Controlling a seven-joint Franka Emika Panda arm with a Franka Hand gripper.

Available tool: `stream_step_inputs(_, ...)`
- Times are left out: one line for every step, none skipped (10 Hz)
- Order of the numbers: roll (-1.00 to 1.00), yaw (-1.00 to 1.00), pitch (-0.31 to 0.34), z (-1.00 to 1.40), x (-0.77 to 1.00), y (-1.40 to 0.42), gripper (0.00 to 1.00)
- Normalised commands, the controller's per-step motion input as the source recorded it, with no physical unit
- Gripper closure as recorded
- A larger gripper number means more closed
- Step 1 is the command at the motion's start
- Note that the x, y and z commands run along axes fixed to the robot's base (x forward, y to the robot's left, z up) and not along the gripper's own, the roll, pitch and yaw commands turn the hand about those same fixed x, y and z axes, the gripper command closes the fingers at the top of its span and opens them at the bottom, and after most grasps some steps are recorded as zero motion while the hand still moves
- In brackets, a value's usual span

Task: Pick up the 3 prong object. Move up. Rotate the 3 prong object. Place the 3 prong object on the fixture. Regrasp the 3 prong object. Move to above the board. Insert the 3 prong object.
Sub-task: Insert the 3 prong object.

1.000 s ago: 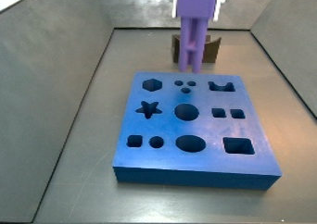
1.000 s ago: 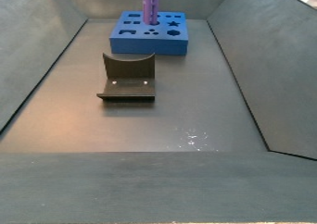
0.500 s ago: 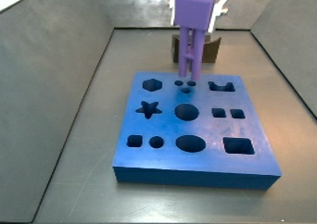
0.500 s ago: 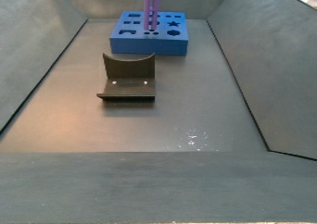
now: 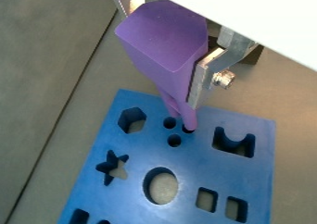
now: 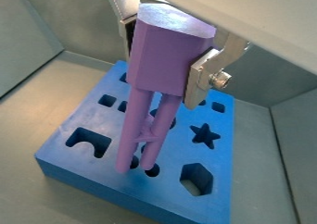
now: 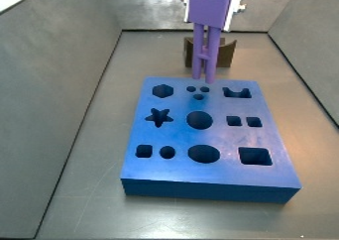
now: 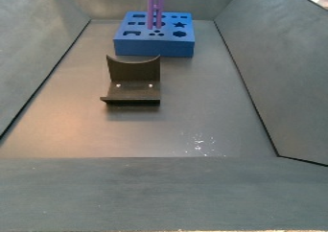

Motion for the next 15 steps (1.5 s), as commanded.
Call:
stream_step_inputs(-0.35,-0.43,0.460,0.00,0.00,-0.10,1.00)
stream_step_inputs(-0.36,-0.46,0.439,0.00,0.00,-0.10,1.00)
stream_step_inputs(-0.37,-0.54,0.381,0.00,0.01,-0.09,1.00)
stream_step_inputs(-0.38,-0.53,0.390,0.00,0.02,-0.11,1.00)
stream_step_inputs(-0.39,-0.52,0.387,0.00,0.03,-0.13,1.00)
stream_step_inputs(-0.38,-0.54,0.373,0.00,0.03,-0.13,1.00)
stream_step_inputs(-0.38,-0.55,0.374,0.00,0.03,-0.12,1.00)
stream_step_inputs(-0.38,-0.54,0.383,0.00,0.03,-0.12,1.00)
stream_step_inputs(-0.37,-0.54,0.391,0.00,0.02,-0.11,1.00)
stream_step_inputs(-0.32,-0.58,0.379,-0.03,0.00,-0.03,1.00)
stream_step_inputs(-0.26,-0.57,0.279,-0.25,0.00,0.00,1.00)
stream_step_inputs(-0.25,-0.42,0.291,-0.11,0.03,0.20,1.00)
stream_step_inputs(-0.01,-0.24,0.129,-0.11,-0.12,0.00,1.00)
stream_step_inputs(0.00,0.00,0.010,0.00,0.00,0.00,1.00)
stream_step_inputs(0.00,0.01,0.154,-0.40,0.00,0.00,1.00)
